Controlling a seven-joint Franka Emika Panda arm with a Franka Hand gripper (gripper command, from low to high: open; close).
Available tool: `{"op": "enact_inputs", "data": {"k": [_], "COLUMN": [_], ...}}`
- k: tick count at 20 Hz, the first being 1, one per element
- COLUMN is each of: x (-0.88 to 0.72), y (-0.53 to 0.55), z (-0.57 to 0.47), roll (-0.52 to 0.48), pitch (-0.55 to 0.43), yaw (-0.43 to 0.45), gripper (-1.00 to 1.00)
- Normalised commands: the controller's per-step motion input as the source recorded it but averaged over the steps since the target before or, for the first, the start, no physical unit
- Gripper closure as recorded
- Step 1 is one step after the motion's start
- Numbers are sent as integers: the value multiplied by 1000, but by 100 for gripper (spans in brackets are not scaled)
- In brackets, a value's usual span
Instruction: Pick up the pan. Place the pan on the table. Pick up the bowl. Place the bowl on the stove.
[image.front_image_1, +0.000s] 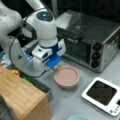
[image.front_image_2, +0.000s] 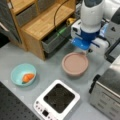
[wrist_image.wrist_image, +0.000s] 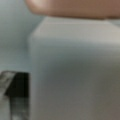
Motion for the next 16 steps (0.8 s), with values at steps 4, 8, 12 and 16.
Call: {"op": "enact_inputs", "data": {"k": [4, 8, 12, 16], "x": [-100, -52, -44, -25], "y": [-21, -20, 12, 52], "z": [-159, -156, -132, -144], "roll": [-136, -169, -166, -146], "pitch": [-62, -86, -73, -90], "yaw": [189, 195, 156, 118], "gripper": [100, 100, 100, 100]}}
